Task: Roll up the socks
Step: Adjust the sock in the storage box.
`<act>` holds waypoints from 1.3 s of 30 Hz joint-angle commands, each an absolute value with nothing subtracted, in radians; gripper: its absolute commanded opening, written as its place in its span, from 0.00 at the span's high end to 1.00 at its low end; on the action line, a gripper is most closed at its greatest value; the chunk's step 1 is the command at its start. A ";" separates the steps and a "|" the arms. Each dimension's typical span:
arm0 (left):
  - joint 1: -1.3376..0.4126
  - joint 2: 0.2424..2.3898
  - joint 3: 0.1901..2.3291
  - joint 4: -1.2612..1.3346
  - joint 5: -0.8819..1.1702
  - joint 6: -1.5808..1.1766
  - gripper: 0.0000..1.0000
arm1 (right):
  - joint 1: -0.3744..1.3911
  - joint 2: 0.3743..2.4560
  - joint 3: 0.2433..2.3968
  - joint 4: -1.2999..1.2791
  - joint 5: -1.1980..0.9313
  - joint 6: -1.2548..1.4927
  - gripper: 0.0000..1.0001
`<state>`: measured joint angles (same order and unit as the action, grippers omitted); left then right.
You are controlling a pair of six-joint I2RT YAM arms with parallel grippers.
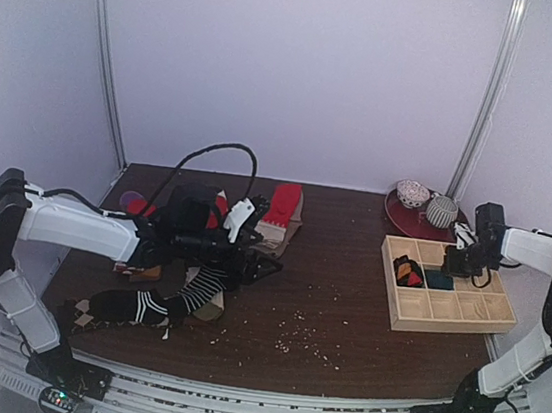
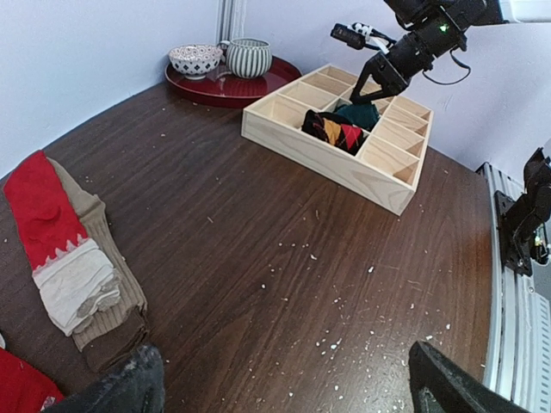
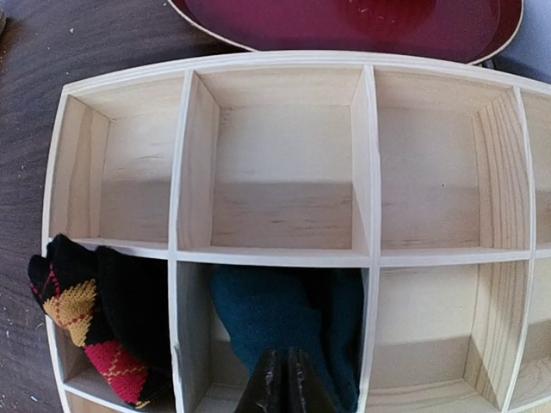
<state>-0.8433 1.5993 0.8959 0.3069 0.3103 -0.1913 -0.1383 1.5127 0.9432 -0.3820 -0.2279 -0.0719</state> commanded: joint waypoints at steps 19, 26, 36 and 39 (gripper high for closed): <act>-0.822 1.641 0.912 0.341 0.337 -0.170 0.02 | -0.144 1.443 0.921 -0.532 -0.136 -0.060 0.93; -0.821 1.649 0.923 0.332 0.335 -0.169 0.02 | -0.140 1.537 0.896 -0.473 -0.133 -0.039 0.94; -0.821 1.663 0.941 0.302 0.325 -0.163 0.02 | -0.129 1.653 0.931 -0.504 0.000 -0.034 0.94; -0.821 1.659 0.944 0.292 0.318 -0.161 0.02 | -0.129 1.620 0.927 -0.481 -0.030 -0.035 0.94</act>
